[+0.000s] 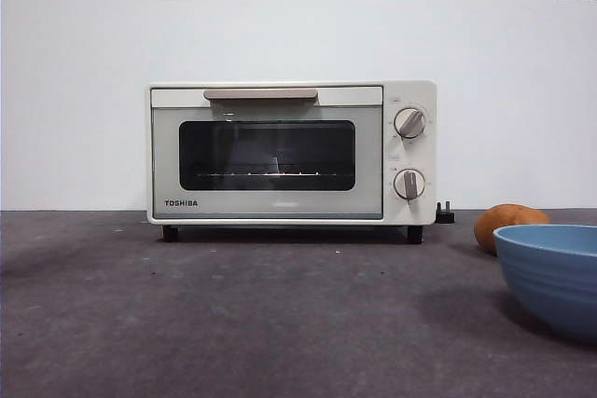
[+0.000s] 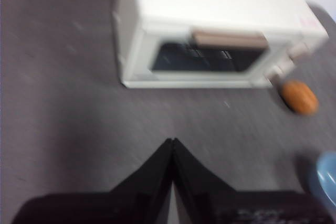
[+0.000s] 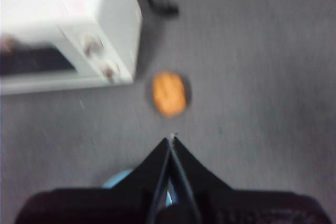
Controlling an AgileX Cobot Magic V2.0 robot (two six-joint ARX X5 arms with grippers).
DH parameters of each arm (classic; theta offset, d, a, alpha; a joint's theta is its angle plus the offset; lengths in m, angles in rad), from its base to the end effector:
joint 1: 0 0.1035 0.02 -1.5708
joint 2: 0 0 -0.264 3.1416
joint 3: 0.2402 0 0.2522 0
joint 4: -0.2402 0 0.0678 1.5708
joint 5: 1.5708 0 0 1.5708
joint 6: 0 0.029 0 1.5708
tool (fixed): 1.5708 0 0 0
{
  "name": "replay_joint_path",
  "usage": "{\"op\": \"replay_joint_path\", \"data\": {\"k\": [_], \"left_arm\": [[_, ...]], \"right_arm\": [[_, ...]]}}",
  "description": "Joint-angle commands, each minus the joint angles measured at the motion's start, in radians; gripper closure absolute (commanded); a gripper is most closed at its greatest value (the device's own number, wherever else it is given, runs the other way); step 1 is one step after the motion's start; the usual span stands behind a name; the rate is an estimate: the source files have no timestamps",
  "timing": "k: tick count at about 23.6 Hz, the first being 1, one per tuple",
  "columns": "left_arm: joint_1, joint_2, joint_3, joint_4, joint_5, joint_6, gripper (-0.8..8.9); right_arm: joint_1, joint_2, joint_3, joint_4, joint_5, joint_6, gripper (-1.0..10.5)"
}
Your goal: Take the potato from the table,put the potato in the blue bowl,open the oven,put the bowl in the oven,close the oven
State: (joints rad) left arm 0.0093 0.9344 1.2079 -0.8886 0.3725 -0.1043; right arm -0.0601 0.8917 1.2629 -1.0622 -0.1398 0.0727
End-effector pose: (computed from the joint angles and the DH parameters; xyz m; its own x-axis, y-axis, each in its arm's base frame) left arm 0.1603 -0.0091 0.3850 0.7641 -0.3569 -0.5375 0.2269 0.9285 -0.2939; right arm 0.1351 -0.0041 0.3922 0.7701 0.0933 -0.6311 -0.0014 0.9895 0.1445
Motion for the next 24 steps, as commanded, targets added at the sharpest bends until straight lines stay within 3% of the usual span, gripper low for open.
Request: {"op": "replay_joint_path", "data": {"k": [1, 5, 10, 17, 18, 22, 24], "left_arm": [[0.000, 0.045, -0.002, -0.026, 0.074, 0.061, 8.19], [-0.001, 0.116, -0.002, -0.051, 0.115, 0.068, 8.19], [-0.002, 0.183, -0.002, -0.067, 0.128, 0.106, 8.19], [-0.008, 0.217, -0.002, -0.056, 0.128, 0.116, 8.19], [-0.008, 0.218, -0.002, -0.057, 0.128, 0.116, 8.19], [-0.008, 0.218, -0.002, -0.058, 0.129, 0.116, 8.19], [-0.008, 0.218, -0.002, -0.058, 0.129, 0.116, 8.19]], "right_arm": [[0.001, 0.095, 0.028, -0.038, -0.006, -0.072, 9.5], [0.002, 0.241, 0.058, -0.047, -0.011, -0.128, 9.5], [0.003, 0.453, 0.091, -0.045, -0.057, -0.130, 9.5], [0.083, 0.669, 0.149, 0.026, -0.053, -0.160, 9.2], [0.098, 0.694, 0.164, 0.047, -0.050, -0.159, 8.4], [0.143, 0.795, 0.230, 0.106, -0.024, -0.165, 2.6], [0.159, 0.828, 0.239, 0.131, 0.007, -0.180, 1.5]]}}
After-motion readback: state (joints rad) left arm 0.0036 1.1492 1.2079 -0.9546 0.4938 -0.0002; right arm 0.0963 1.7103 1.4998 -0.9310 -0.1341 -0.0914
